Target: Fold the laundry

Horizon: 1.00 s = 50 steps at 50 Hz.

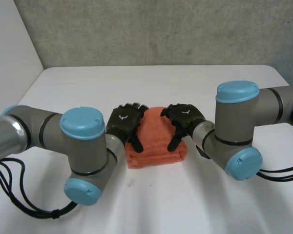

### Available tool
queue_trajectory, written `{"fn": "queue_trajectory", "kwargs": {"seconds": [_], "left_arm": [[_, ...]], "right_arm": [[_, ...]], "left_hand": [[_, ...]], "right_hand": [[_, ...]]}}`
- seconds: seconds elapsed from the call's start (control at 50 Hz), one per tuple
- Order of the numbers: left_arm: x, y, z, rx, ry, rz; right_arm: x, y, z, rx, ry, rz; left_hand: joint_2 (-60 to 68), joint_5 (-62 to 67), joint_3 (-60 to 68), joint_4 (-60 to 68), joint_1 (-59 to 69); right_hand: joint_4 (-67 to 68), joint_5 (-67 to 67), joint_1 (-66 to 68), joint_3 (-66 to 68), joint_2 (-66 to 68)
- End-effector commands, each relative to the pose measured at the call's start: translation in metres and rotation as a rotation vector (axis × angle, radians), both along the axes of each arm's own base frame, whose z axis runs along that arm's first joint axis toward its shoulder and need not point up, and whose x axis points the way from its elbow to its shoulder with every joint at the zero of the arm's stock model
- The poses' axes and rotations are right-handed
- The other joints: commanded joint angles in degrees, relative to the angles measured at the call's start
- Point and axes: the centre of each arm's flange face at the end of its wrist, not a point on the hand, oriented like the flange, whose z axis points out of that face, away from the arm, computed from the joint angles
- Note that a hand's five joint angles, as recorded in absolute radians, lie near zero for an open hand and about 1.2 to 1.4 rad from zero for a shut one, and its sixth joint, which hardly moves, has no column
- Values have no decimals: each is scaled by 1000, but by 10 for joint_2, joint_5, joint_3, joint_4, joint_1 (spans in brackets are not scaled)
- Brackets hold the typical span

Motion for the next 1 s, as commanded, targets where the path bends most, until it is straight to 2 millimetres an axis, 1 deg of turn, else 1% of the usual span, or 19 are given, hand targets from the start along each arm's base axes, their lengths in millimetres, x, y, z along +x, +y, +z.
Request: {"fn": "queue_trajectory", "kwargs": {"seconds": [0.02,0.14,0.18,0.2,0.24,0.26,0.28,0.3,0.32,0.34,0.36,0.4,0.42,0.44,0.46,0.52,0.56,0.72,1.0], "left_arm": [[26,-5,-15,104,-63,63],[30,-3,0,100,-61,69],[30,-4,22,55,-30,70],[30,-4,22,55,-29,70],[30,-4,54,-11,21,69],[30,-4,54,-11,22,69],[31,-2,71,-49,47,67],[31,-2,72,-49,47,67],[32,0,91,-91,75,66],[34,2,109,-131,106,66],[34,2,109,-132,106,66],[39,7,146,-210,162,72],[40,7,146,-210,163,72],[44,9,161,-241,181,79],[44,9,161,-242,182,79],[60,9,184,-282,199,115],[83,7,202,-295,194,172],[114,1,215,-255,154,258],[112,2,219,-213,135,187]], "right_arm": [[-11,-18,2,-35,29,-33],[-15,-23,17,-67,21,-46],[-16,-23,39,-110,-11,-50],[-16,-23,39,-110,-11,-50],[-18,-20,67,-162,-47,-63],[-18,-20,67,-162,-47,-63],[-20,-17,83,-194,-72,-69],[-22,-14,100,-225,-104,-80],[-22,-14,100,-225,-104,-80],[-26,-12,117,-256,-139,-105],[-26,-12,117,-256,-140,-105],[-38,-12,146,-316,-210,-190],[-38,-12,146,-316,-210,-190],[-46,-13,157,-348,-228,-236],[-52,-11,169,-387,-246,-272],[-58,-8,181,-423,-252,-301],[-73,-7,193,-463,-240,-353],[-100,-1,204,-496,-197,-418],[-102,4,195,-441,-169,-397]], "left_hand": [[6,-15,3,4,-3],[6,-15,3,4,-3],[6,-15,3,4,-3],[6,-15,3,4,-3],[6,-15,3,4,-3],[6,-15,3,4,-3],[6,-15,3,4,-3],[6,-15,3,4,-3],[6,-15,3,4,-3],[6,-15,3,4,-3],[6,-15,3,4,-3],[6,-15,3,4,-3],[6,-15,3,4,-3],[6,-15,3,4,-3],[6,-15,3,4,-3],[6,-15,3,4,-3],[6,-15,3,4,-3],[6,-15,3,4,-3],[6,-15,3,4,-3]], "right_hand": [[-33,-41,-20,-21,-26],[-33,-41,-20,-21,-26],[-33,-41,-20,-21,-26],[-33,-41,-20,-21,-26],[-33,-41,-20,-21,-26],[-33,-41,-20,-21,-26],[-33,-41,-20,-21,-26],[-33,-41,-20,-21,-26],[-33,-41,-20,-21,-26],[-33,-41,-20,-21,-26],[-33,-41,-20,-21,-26],[-33,-41,-20,-21,-26],[-33,-41,-20,-21,-26],[-33,-41,-20,-21,-26],[-33,-41,-20,-21,-26],[-33,-41,-20,-21,-26],[-33,-41,-20,-21,-26],[-33,-41,-20,-21,-26],[-33,-41,-20,-21,-26]]}}
